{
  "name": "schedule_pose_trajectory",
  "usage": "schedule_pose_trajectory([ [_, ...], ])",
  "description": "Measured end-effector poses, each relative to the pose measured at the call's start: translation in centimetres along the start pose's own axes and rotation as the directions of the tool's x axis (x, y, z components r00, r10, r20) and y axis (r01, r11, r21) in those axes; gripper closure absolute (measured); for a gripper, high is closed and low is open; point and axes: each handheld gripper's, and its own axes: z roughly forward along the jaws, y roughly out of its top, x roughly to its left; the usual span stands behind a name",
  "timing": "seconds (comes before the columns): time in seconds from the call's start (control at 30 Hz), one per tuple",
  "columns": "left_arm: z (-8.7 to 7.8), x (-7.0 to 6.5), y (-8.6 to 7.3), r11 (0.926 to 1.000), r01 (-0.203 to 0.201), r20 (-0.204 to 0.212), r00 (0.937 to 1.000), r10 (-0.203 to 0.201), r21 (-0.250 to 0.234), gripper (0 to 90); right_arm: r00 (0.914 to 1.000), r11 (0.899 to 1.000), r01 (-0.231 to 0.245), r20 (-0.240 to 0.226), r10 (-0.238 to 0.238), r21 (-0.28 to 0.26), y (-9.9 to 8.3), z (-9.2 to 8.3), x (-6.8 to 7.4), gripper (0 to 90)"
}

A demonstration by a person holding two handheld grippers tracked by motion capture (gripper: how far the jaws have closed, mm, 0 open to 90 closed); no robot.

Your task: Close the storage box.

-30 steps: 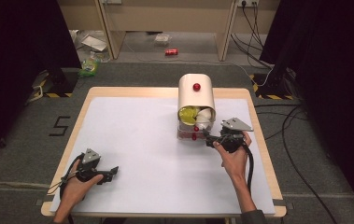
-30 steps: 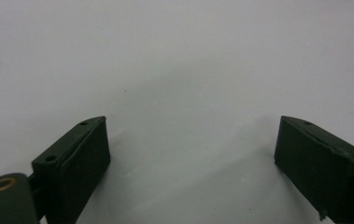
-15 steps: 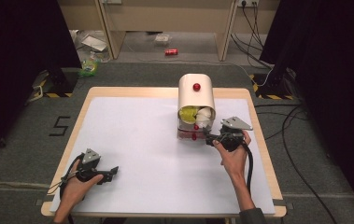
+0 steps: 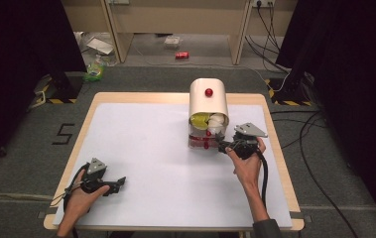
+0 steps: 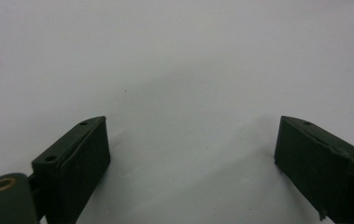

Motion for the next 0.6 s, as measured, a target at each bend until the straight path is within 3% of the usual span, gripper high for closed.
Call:
schedule_pose_trajectory([
  [0.6,-0.01,0.01,0.0,1.0,0.0,0.0,1.0,0.0,0.0,9.8,0.9999,1.0,-0.013,0.008,0.013,0.001,0.07,0.11,-0.16,18.5],
])
